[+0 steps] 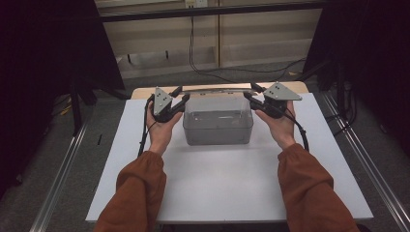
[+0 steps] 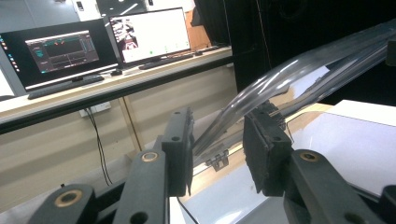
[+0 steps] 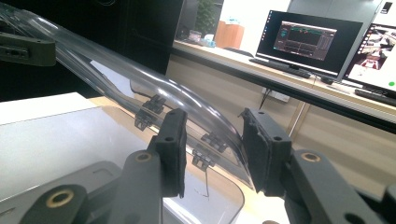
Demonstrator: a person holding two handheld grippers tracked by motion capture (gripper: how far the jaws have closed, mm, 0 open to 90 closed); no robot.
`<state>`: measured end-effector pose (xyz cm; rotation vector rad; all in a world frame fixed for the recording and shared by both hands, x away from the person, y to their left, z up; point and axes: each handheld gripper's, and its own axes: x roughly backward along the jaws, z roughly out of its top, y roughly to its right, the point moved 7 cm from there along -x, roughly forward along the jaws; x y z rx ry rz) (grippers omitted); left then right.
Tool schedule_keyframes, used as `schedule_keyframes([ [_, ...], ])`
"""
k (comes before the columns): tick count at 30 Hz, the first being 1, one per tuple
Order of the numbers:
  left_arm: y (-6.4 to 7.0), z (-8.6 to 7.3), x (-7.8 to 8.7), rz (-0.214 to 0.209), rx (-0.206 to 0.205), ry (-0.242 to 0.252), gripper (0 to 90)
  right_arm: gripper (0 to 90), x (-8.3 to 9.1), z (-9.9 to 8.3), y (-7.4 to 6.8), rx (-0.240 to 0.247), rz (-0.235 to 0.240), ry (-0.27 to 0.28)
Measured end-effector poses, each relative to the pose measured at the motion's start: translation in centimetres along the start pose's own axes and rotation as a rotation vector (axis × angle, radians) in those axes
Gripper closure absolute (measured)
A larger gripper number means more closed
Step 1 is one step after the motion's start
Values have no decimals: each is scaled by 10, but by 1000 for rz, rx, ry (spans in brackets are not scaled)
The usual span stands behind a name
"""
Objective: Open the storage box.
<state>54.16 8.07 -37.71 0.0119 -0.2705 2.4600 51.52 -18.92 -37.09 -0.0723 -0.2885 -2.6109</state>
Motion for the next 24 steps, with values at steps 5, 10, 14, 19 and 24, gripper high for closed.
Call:
schedule_keyframes([
  [5, -1, 1, -2, 8, 4, 2, 635, 602, -2, 1, 3, -8, 2, 9],
  [10, -4, 3, -5, 10, 32, 9, 622, 604, -5, 5, 6, -15, 0, 15],
  [14, -4, 1, -9, 13, 25, 5, 627, 611, -7, 3, 6, -16, 0, 11],
  [19, -7, 0, -11, 12, 34, 2, 641, 624, -8, 1, 10, -19, -2, 5],
  [24, -10, -2, -14, 8, 50, -2, 646, 635, -10, -2, 13, -27, -10, 2],
])
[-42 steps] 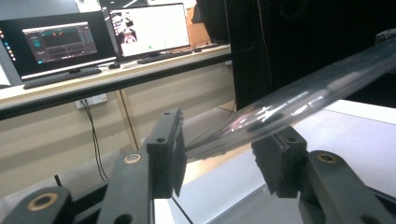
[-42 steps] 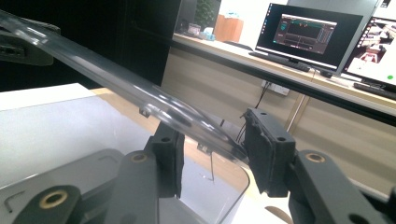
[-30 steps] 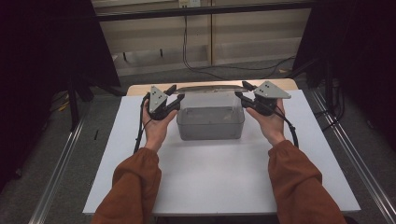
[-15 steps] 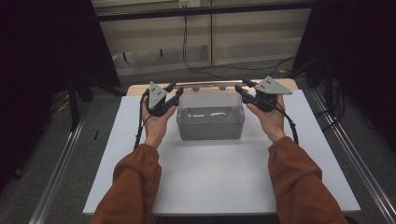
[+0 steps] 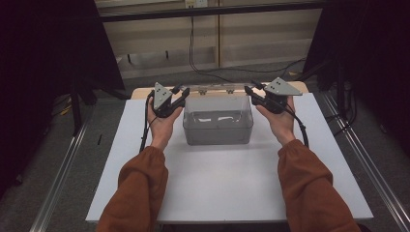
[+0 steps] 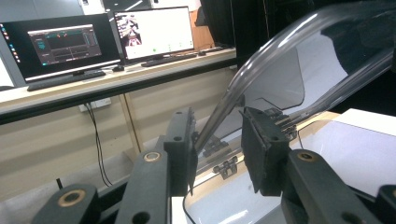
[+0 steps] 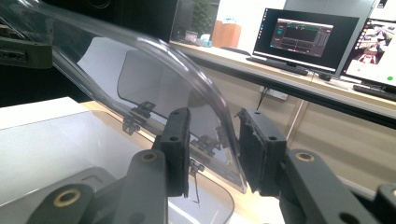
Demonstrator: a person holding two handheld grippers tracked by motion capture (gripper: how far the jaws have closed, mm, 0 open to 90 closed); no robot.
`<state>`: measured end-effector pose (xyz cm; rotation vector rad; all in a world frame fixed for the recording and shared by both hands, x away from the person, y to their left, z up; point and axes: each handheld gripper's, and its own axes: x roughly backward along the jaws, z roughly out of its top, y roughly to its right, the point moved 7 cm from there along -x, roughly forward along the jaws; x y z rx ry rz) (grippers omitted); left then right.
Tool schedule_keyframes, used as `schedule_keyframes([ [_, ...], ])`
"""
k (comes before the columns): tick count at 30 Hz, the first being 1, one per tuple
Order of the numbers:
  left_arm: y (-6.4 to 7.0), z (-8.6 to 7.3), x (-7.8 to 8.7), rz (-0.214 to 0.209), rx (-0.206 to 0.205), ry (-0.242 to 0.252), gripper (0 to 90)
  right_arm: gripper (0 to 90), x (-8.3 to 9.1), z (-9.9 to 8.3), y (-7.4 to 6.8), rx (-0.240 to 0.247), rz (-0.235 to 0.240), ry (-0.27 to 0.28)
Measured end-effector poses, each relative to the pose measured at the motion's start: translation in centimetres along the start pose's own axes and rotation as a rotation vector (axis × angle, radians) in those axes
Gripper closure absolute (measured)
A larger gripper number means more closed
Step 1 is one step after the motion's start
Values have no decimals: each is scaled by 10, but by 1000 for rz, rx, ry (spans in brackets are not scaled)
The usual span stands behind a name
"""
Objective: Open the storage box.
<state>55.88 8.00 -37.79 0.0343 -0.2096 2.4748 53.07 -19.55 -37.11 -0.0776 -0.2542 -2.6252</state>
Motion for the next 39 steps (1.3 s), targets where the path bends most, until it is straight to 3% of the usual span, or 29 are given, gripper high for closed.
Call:
schedule_keyframes([
  [14, -5, -3, -9, 4, 4, -15, 648, 641, -12, -11, 9, -15, -10, -21],
  [20, -7, -6, -11, 5, 9, -22, 656, 621, -18, -7, 4, 13, 7, -31],
  [29, -10, -2, -15, 5, -3, -34, 666, 623, -22, -12, 12, 2, -9, -45],
  [39, -15, 0, -20, 31, 17, -30, 626, 653, -30, -7, 14, -6, -13, -50],
])
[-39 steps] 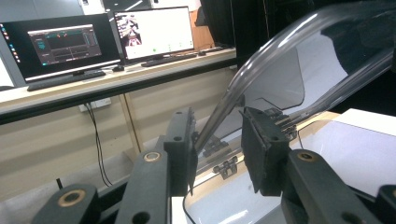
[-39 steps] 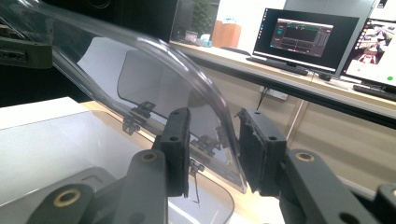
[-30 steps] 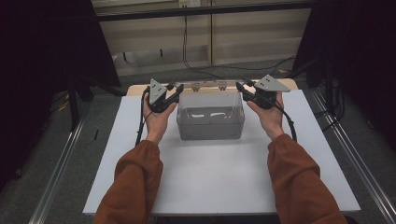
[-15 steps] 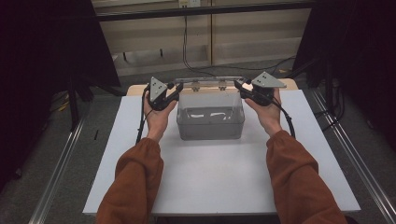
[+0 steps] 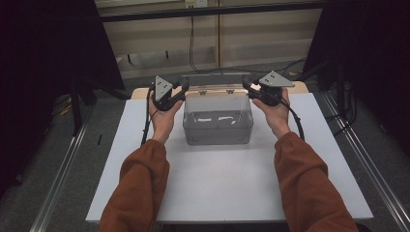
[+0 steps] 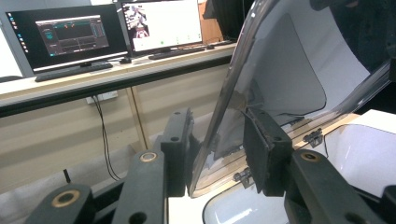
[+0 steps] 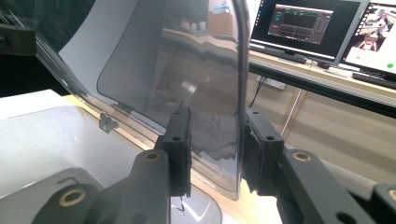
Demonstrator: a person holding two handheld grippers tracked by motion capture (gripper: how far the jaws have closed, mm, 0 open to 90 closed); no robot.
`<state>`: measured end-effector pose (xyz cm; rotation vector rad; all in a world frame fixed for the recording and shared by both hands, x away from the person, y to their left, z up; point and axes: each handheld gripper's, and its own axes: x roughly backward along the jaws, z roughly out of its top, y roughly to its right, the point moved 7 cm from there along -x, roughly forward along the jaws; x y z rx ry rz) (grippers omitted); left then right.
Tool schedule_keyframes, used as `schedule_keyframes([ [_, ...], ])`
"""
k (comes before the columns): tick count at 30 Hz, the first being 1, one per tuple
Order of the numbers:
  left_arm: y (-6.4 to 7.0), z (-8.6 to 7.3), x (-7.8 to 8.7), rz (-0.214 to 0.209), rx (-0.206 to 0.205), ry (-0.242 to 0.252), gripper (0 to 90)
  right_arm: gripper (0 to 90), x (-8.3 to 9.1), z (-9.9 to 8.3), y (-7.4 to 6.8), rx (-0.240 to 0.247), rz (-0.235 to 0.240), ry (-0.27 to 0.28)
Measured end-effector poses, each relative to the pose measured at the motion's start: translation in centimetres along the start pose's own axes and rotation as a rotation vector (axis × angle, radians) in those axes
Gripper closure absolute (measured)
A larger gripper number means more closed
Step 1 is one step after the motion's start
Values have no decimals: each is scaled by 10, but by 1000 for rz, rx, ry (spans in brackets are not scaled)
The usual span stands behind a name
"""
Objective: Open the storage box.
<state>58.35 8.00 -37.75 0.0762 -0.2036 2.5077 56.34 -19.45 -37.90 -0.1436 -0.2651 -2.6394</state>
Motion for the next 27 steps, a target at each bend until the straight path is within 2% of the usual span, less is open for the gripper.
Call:
schedule_keyframes([
  [7, -3, 1, -6, 5, -13, -5, 625, 666, -2, 1, 3, -12, 1, 16],
  [9, -3, 2, -8, 14, -34, -6, 624, 674, -3, 2, 4, 0, -1, 11],
  [18, -4, 3, -14, 0, -35, 0, 659, 677, -8, 4, 8, -5, 0, 19],
  [20, -5, 1, -16, -4, -40, -2, 667, 674, -9, 4, 9, -28, 3, 29],
  [25, -8, -3, -19, -9, -31, -14, 680, 673, -12, 2, 11, -36, 7, 30],
  [27, -7, -4, -21, -9, -40, -20, 687, 671, -13, 1, 12, -39, 6, 29],
])
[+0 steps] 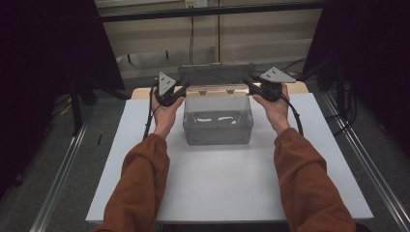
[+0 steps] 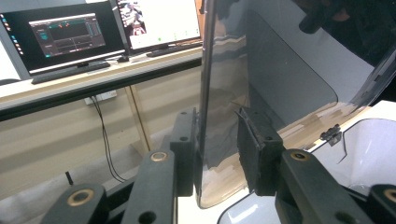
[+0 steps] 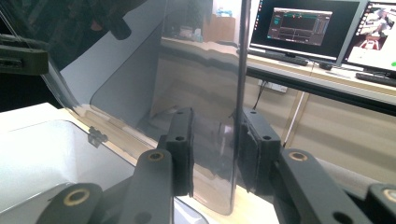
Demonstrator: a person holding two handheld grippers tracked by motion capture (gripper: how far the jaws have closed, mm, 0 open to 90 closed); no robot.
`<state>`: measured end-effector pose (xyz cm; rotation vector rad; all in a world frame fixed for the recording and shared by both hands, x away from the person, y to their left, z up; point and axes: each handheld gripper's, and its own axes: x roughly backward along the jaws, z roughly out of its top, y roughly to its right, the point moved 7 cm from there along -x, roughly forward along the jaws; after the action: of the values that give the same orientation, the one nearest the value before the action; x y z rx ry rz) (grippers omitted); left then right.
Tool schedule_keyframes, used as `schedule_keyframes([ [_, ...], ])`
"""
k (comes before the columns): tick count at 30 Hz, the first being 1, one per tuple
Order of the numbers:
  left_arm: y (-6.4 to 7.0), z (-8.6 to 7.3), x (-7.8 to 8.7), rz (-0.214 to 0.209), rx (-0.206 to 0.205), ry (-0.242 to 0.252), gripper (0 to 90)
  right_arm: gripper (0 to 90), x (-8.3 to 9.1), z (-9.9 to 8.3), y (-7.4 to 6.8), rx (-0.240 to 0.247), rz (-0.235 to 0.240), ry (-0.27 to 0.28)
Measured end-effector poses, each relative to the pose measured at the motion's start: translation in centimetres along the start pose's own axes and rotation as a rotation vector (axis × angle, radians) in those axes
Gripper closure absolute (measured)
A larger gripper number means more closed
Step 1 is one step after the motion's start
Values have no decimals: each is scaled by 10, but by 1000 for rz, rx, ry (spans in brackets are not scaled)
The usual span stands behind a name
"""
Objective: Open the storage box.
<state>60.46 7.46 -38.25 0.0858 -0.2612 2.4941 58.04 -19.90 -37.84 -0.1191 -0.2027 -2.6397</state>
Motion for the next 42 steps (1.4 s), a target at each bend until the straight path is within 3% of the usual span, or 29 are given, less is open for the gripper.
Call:
schedule_keyframes([
  [16, -6, 0, -5, -22, 42, -5, 714, 621, -14, -8, 3, -29, 9, -20],
  [22, -7, -1, -9, -9, 55, -1, 715, 612, -19, -14, 3, -62, 12, -32],
  [42, -11, -14, -20, -28, 60, -55, 732, 602, -29, -35, 12, -47, -11, -78],
])
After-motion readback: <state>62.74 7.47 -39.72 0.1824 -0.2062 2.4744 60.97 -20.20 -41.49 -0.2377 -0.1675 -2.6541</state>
